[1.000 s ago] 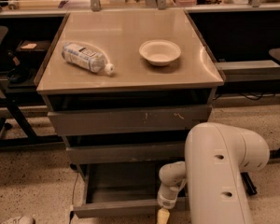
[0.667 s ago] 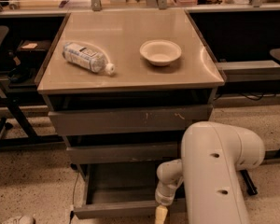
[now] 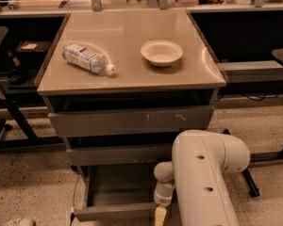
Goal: Open bottom drawer
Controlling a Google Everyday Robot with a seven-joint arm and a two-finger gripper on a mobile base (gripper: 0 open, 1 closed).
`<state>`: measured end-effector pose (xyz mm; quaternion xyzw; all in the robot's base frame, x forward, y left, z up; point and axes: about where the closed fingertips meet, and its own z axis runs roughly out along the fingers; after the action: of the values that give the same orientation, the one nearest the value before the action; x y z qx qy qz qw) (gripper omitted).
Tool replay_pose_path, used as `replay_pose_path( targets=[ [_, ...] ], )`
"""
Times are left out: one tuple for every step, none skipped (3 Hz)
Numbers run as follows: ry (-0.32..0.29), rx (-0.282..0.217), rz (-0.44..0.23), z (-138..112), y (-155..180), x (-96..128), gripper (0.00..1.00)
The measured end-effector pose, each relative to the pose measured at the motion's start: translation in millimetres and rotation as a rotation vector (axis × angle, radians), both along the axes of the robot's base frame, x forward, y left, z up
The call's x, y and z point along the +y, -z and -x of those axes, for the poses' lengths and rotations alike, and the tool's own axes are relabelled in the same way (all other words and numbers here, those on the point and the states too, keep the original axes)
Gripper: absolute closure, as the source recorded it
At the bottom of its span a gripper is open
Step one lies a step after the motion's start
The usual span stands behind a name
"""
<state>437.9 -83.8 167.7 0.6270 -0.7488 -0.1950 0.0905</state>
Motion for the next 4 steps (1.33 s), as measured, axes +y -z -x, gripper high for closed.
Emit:
replay_pose_path(
  targets=[
    [0.026, 0.054, 0.020, 13, -4, -6, 0.00],
    [0.107, 0.130, 0.049, 45, -25, -18, 0.00],
    [0.183, 0.183, 0.053, 79, -45, -29, 0.00],
    [0.249, 0.221, 0.054, 112, -60, -40, 0.00]
  ],
)
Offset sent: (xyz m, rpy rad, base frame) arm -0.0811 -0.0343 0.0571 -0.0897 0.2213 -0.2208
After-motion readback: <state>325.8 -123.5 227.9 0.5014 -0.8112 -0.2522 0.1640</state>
